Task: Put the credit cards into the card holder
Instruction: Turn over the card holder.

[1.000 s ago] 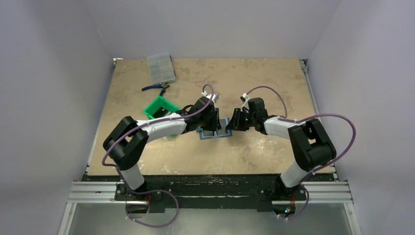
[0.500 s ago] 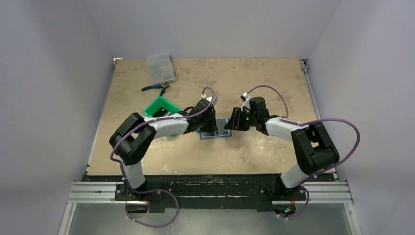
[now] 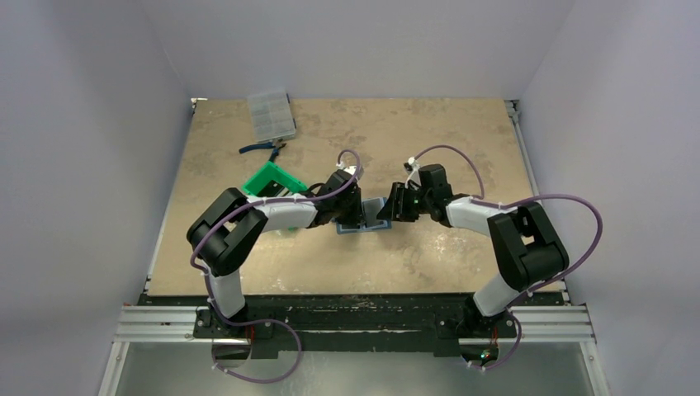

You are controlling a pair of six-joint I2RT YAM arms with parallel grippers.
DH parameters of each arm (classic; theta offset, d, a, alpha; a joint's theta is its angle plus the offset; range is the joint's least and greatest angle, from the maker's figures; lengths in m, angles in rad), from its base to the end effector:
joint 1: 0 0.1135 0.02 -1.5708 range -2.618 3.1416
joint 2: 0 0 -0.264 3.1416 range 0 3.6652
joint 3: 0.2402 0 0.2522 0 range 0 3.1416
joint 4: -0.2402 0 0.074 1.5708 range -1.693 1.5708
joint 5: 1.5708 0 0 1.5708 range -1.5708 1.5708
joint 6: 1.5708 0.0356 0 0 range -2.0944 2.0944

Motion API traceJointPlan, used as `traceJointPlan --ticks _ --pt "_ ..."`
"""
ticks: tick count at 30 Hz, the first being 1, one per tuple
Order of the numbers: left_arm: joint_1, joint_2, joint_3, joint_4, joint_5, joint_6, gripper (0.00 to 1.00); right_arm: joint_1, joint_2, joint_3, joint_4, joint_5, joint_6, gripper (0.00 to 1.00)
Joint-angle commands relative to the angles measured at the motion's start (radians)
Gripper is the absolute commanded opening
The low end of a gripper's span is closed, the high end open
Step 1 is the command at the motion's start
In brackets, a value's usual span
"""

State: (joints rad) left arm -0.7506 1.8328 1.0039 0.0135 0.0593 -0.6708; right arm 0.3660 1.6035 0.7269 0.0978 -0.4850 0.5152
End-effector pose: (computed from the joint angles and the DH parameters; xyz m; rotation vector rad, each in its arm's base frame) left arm 0.2715 -0.2561 0.1487 0.1299 2.5117 -0.7074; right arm 0.2803 0.1252 0.1534 -0.0699 2.4579 0.9833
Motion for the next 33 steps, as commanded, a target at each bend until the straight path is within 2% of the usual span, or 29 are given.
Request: traceJointPlan --ticks 1,19,22,33 --pt "0.009 0.025 -0.014 0.025 -0.003 -0.003 0.0 0.001 0.012 0.01 0.038 -0.027 -0.005 0.46" --pt "0.009 0.027 -0.01 0.028 0.015 -0.006 0.0 0.017 -0.011 -0.001 0.083 -0.082 0.02 0.4" --pt "0.008 -0.016 -0.003 0.01 0.017 -0.005 0.0 0.032 -0.014 0.008 0.084 -0.077 0.021 0.4" --pt "0.014 -0.258 0.016 -0.162 0.005 0.027 0.15 0.108 0.024 0.104 0.026 -0.051 -0.026 0.43"
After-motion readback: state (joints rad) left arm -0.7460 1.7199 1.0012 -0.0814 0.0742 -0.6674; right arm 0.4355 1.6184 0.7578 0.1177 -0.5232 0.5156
